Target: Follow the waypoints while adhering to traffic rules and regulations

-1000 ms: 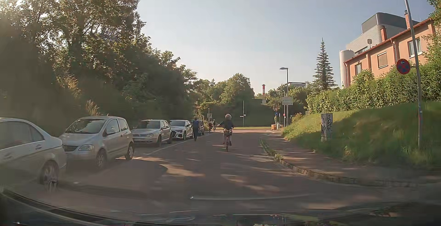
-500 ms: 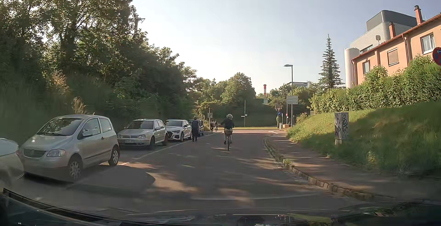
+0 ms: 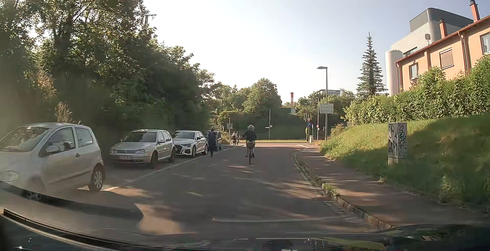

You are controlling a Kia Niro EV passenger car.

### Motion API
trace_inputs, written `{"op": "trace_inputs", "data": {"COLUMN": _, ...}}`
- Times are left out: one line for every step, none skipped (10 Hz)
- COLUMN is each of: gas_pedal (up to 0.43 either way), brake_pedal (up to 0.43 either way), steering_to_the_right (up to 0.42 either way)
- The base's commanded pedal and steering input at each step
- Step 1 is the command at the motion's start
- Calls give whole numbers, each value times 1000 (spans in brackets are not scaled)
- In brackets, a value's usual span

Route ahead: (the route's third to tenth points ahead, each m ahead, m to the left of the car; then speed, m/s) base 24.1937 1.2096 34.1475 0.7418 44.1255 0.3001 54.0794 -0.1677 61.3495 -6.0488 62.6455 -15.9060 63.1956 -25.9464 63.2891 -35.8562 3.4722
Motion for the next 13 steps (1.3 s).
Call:
{"op": "trace_inputs", "data": {"gas_pedal": 79, "brake_pedal": 0, "steering_to_the_right": 35}}
{"op": "trace_inputs", "data": {"gas_pedal": 87, "brake_pedal": 0, "steering_to_the_right": 35}}
{"op": "trace_inputs", "data": {"gas_pedal": 87, "brake_pedal": 0, "steering_to_the_right": 32}}
{"op": "trace_inputs", "data": {"gas_pedal": 87, "brake_pedal": 0, "steering_to_the_right": 25}}
{"op": "trace_inputs", "data": {"gas_pedal": 87, "brake_pedal": 0, "steering_to_the_right": 13}}
{"op": "trace_inputs", "data": {"gas_pedal": 87, "brake_pedal": 0, "steering_to_the_right": 9}}
{"op": "trace_inputs", "data": {"gas_pedal": 87, "brake_pedal": 0, "steering_to_the_right": 9}}
{"op": "trace_inputs", "data": {"gas_pedal": 87, "brake_pedal": 0, "steering_to_the_right": 8}}
{"op": "trace_inputs", "data": {"gas_pedal": 87, "brake_pedal": 0, "steering_to_the_right": 8}}
{"op": "trace_inputs", "data": {"gas_pedal": 87, "brake_pedal": 0, "steering_to_the_right": 8}}
{"op": "trace_inputs", "data": {"gas_pedal": 87, "brake_pedal": 0, "steering_to_the_right": 8}}
{"op": "trace_inputs", "data": {"gas_pedal": 87, "brake_pedal": 0, "steering_to_the_right": 8}}
{"op": "trace_inputs", "data": {"gas_pedal": 87, "brake_pedal": 0, "steering_to_the_right": 8}}
